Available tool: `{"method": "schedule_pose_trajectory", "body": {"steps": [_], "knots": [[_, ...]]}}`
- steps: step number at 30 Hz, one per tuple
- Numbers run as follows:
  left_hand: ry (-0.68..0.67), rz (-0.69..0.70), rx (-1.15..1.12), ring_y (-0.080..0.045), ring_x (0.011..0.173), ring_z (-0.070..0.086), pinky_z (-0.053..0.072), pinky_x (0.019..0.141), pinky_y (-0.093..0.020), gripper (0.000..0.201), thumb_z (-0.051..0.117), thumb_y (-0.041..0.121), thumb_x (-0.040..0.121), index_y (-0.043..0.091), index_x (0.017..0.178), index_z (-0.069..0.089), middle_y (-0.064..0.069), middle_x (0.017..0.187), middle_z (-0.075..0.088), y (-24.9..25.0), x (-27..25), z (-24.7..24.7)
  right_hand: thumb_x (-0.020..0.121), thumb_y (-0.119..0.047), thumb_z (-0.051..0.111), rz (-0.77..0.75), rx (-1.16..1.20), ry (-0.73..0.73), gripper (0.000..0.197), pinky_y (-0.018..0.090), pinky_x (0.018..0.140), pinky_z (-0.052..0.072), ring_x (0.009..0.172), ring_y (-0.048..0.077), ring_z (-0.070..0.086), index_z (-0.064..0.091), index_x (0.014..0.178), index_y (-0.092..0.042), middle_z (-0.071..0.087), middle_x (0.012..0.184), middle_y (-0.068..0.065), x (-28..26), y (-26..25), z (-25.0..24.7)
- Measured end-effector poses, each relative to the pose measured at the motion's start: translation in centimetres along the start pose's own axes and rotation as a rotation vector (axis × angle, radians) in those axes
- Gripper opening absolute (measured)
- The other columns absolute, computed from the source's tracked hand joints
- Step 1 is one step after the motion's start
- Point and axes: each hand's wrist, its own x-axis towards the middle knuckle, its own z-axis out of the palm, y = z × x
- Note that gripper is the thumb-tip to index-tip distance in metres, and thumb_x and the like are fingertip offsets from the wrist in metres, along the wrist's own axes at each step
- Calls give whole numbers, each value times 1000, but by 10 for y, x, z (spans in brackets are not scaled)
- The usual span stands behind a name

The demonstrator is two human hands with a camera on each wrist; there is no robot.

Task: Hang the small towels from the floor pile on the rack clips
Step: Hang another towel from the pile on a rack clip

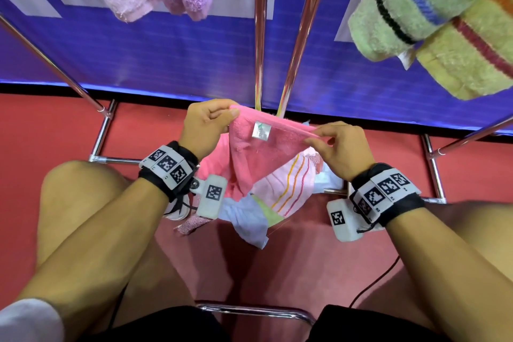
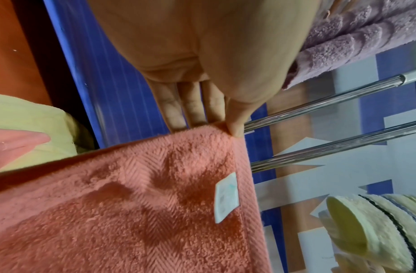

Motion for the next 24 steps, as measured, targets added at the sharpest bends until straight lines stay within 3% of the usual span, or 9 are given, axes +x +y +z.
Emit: {"method": "schedule_pose_trajectory", "body": {"steps": [3, 5, 8, 10, 14, 17, 20, 24], "knots": [[51, -14, -16, -16, 77, 64, 59, 77, -35, 12, 63, 3, 93, 12, 96, 71, -8, 82, 70, 0, 1, 3, 82, -28, 79, 29, 112, 105, 9, 36, 72, 54, 76, 16, 66, 79, 87, -21, 75, 89, -4, 1, -6, -4], [57, -4, -34, -16, 75, 63, 59, 74, -31, 15, 62, 2, 93, 13, 93, 72, -5, 79, 70, 3, 0, 6, 79, -23, 81, 36, 167, 166, 8, 34, 68, 52, 71, 20, 66, 78, 86, -23, 73, 83, -6, 2, -9, -9], [37, 21, -30, -15, 75, 64, 60, 74, -31, 16, 61, 3, 93, 14, 93, 72, -5, 79, 70, 6, -1, 9, 74, -13, 83, 63, 275, 230, 22, 34, 66, 52, 65, 23, 63, 72, 81, -30, 67, 73, -12, 3, -11, -13], [33, 26, -25, -14, 76, 65, 60, 74, -31, 17, 61, 3, 94, 15, 93, 73, -1, 78, 72, 8, -1, 8, 73, -11, 83, 77, 344, 241, 27, 32, 63, 51, 61, 22, 59, 69, 77, -33, 67, 70, -7, 5, -13, -12], [63, 15, -26, -17, 80, 68, 59, 74, -33, 16, 62, 6, 93, 17, 94, 73, -5, 83, 73, 7, 0, 5, 73, -1, 82, 143, 507, 208, 40, 16, 57, 41, 54, 6, 44, 53, 84, -27, 58, 67, 1, 8, -18, -14], [74, 2, -37, -14, 79, 69, 58, 73, -30, 15, 61, 5, 93, 15, 94, 72, 1, 81, 74, 8, -2, 4, 76, 3, 79, 165, 543, 107, 39, 15, 56, 38, 52, 3, 39, 56, 98, -20, 54, 65, 0, 10, -16, -18], [74, -7, -32, -10, 75, 69, 58, 71, -26, 15, 59, 1, 94, 12, 94, 70, 6, 76, 74, 11, -5, 7, 81, -2, 76, 142, 465, 36, 22, 16, 57, 36, 55, 2, 38, 65, 83, -20, 51, 64, -4, 13, -15, -19], [165, -5, -7, -12, 75, 68, 61, 76, -34, 16, 60, 4, 93, 15, 90, 71, 7, 74, 73, 16, -5, 1, 90, -5, 68, 120, 539, 17, 23, 17, 63, 44, 61, 1, 51, 62, 74, -21, 60, 64, -14, 18, -23, -17]]}}
